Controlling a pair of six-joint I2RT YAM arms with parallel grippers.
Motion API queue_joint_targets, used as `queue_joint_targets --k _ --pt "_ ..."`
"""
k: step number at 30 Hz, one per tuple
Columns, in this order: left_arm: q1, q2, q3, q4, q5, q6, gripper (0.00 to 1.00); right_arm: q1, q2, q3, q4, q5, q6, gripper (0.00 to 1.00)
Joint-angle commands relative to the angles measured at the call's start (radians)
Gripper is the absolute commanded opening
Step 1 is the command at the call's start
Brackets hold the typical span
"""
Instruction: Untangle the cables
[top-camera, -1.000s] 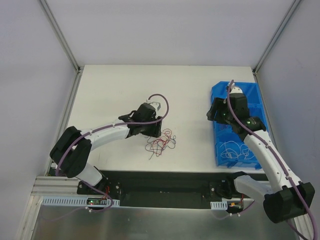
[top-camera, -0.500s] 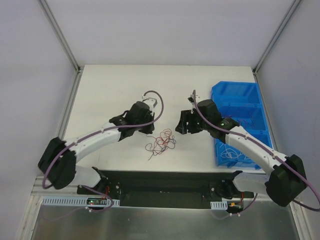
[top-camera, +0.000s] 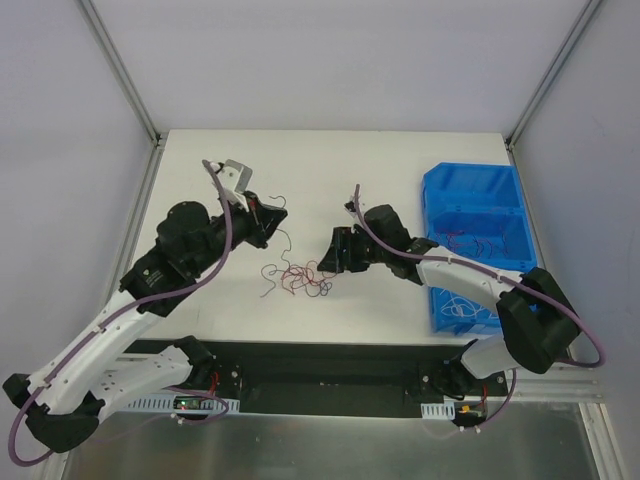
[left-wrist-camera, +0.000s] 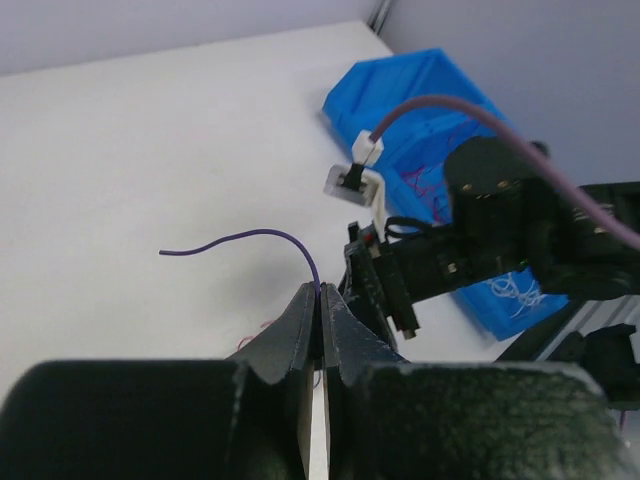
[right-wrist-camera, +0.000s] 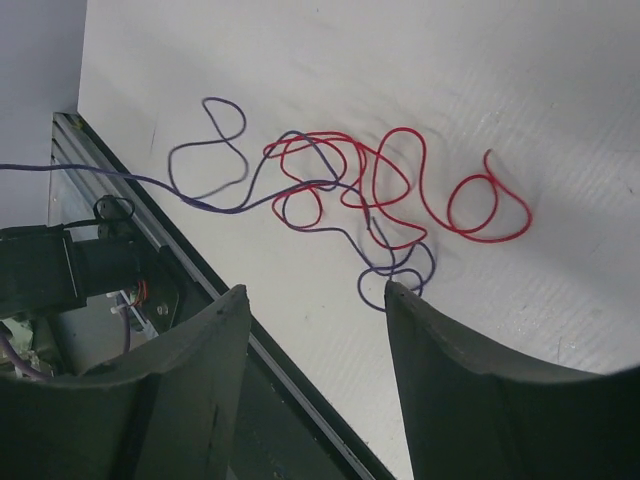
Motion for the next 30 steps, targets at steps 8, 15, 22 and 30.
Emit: queue_joint_targets --k 8,15,22,30 --pt "0.008 0.016 0.264 0.001 0.045 0.049 0.00 0.122 -0.033 0.107 0.088 0.048 -0.022 0.66" --pt "0.008 0.031 0.325 0.004 0.062 0.037 0.00 0.210 0.041 0.154 0.364 0.163 0.060 0.71" --pt "0.008 0.064 0.428 0.005 0.124 0.008 0.00 0.230 0.148 0.233 0.387 0.153 0.122 0.69" --pt "0.008 0.079 0.425 0.005 0.150 -0.031 0.00 0.073 -0.147 0.012 0.144 0.213 -0.028 0.70"
